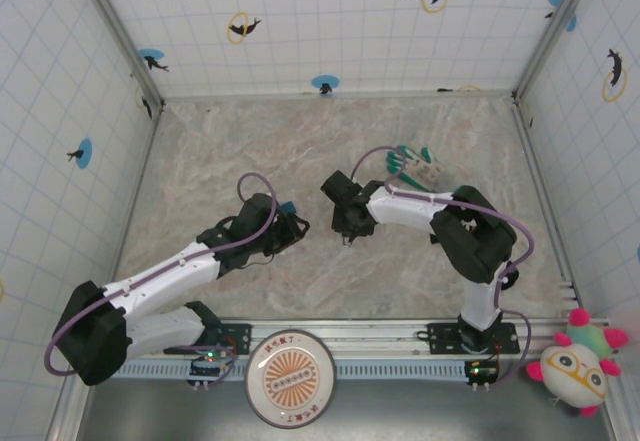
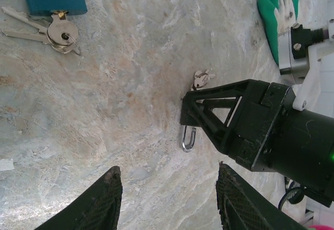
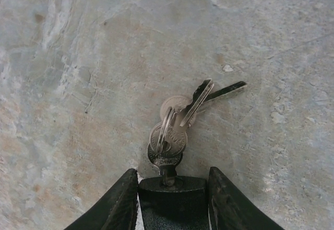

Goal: Unlock with the key

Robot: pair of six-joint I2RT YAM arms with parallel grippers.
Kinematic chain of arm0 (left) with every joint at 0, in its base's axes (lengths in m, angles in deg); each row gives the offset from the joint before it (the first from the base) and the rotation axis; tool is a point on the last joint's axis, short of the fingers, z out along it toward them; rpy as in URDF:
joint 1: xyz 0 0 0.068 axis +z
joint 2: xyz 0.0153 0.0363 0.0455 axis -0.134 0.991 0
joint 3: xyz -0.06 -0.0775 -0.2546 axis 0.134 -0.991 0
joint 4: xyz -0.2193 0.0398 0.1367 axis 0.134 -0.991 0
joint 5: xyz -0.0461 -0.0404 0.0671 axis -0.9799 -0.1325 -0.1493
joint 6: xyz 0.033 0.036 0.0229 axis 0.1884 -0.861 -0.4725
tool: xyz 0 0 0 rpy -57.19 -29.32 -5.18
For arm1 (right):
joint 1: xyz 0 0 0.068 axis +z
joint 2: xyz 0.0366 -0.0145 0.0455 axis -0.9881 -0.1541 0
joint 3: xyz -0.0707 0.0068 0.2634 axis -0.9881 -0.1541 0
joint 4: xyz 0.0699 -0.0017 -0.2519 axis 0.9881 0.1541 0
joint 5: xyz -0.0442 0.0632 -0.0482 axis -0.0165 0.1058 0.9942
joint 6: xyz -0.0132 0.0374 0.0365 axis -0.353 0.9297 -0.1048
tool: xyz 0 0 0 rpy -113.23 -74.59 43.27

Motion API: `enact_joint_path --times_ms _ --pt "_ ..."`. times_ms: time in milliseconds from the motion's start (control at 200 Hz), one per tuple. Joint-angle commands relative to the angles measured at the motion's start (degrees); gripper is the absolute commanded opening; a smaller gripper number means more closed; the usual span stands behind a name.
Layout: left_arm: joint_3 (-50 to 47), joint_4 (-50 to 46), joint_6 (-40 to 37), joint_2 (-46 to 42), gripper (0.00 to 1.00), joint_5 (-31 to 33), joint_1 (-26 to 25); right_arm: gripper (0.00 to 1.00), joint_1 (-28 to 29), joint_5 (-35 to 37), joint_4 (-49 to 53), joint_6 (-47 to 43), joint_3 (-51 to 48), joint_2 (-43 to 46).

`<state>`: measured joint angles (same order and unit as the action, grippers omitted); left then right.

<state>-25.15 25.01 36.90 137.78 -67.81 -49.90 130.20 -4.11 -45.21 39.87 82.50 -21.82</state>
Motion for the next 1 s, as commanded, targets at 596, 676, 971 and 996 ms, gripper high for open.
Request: enact_joint_path --times_ms 596,676,971,996 --pt "-1.2 0.3 1.1 -0.3 0.50 0.8 0.4 0.46 3.2 4.0 11.3 -8.8 6.3 -4.8" --pt "-1.3 0.4 1.1 -0.3 0.50 0.8 0.4 0.45 4.0 4.6 12.6 -9.7 6.9 -5.1" --pt "-2.0 0.9 1.1 -1.0 0.50 0.8 0.4 0.28 4.5 6.0 13.2 -10.7 6.8 -7.2" --pt "-1.9 0.9 1.1 -0.9 0.50 0.8 0.4 0.27 4.4 5.9 12.8 -10.7 6.9 -7.3"
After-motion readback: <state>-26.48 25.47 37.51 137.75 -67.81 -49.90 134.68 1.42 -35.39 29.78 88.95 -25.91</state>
